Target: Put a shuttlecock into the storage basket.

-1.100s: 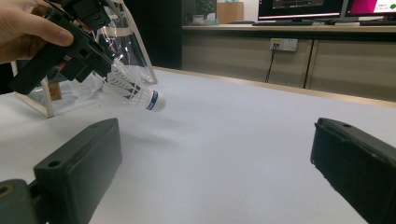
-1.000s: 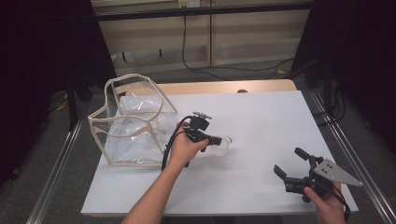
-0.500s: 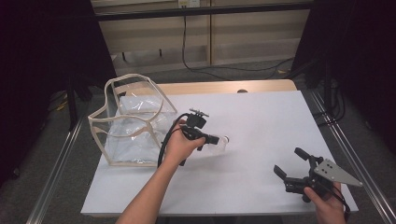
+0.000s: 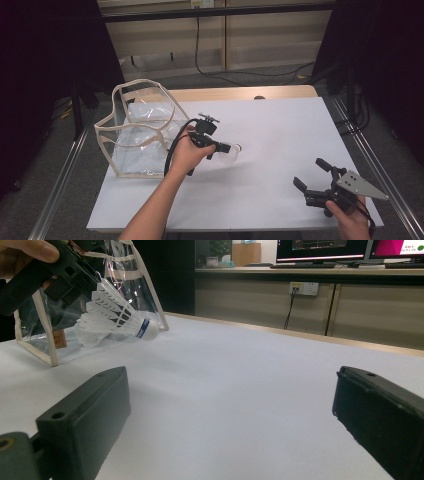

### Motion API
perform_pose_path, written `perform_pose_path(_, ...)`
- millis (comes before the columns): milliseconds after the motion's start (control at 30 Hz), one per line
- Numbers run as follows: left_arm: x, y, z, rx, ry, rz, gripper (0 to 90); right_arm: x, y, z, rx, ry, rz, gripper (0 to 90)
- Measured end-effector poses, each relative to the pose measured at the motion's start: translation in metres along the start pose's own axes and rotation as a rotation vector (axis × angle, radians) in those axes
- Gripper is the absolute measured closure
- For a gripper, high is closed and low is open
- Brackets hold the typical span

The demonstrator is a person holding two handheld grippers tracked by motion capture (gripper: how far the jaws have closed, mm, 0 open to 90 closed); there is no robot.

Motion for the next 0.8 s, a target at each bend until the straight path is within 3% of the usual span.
perform_pose_path(800,0.002,0.026,0.007,0.016,-0.009,0.004,89.8,0.000,0.001,0.001,-0.003,-0.004,-0.002,1.7)
Point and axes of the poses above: each handheld gripper's, and its own axes: y roughly backward along the jaws, z roughly out of its top, x roughly to its left, the point moved 8 cm from there along -y, roughly forward along the jaws, and after that the axes turned 5 degrees about z, right-handed, at the moved point
